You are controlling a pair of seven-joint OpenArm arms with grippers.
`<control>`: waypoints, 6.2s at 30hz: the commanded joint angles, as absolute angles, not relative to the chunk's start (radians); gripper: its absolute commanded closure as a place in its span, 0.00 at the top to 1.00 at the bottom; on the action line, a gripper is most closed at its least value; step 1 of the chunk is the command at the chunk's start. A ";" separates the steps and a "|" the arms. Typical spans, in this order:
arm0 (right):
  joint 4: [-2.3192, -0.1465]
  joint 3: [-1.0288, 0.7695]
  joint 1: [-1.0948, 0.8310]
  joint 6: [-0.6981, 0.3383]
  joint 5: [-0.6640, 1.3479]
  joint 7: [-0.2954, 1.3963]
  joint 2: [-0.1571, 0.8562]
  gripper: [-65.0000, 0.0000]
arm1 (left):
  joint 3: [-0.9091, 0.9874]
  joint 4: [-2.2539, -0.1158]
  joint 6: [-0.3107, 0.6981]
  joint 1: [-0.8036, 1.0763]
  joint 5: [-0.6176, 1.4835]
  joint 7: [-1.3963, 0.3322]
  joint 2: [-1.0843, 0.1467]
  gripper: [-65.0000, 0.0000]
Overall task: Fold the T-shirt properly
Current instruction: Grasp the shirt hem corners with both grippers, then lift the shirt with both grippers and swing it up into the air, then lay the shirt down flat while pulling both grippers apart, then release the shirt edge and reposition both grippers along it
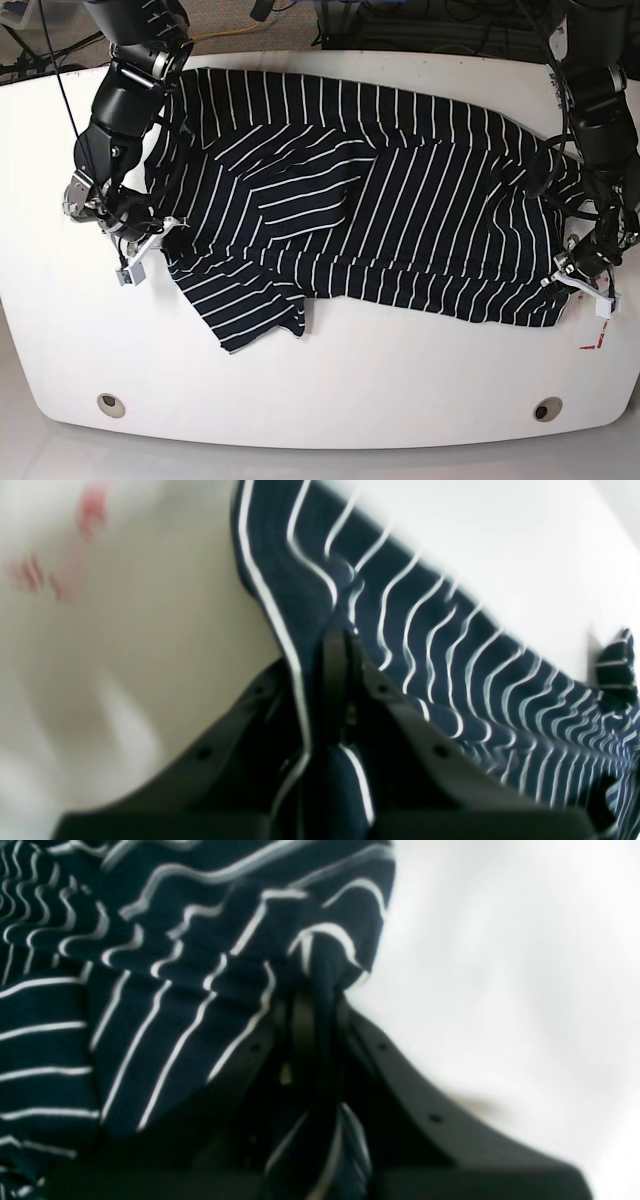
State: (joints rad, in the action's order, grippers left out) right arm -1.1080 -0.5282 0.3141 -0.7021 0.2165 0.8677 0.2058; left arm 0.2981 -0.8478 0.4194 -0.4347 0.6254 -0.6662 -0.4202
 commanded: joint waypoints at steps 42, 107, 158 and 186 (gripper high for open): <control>-1.294 -0.033 1.306 -0.698 0.228 1.041 0.406 0.04 | 0.403 -1.623 0.427 -0.955 0.633 -0.998 -0.584 0.00; -1.969 -0.602 -0.156 -0.698 0.526 1.242 0.329 0.04 | 0.581 -1.940 0.429 0.406 0.918 -1.000 -0.463 0.00; -1.905 -0.602 -0.377 -0.698 0.526 1.245 0.394 0.64 | 0.707 -1.931 0.698 0.585 0.900 -1.334 -0.766 0.70; -1.903 -0.900 -0.306 -0.698 0.733 1.360 0.332 0.65 | 0.430 -1.880 0.698 0.354 0.928 -1.339 -0.524 0.69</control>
State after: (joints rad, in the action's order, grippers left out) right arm -1.8889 -0.8848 -0.3061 -0.6971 0.6846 1.3693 0.3161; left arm 0.4305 -1.8675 0.6971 0.3782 0.9531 -1.3502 -0.5327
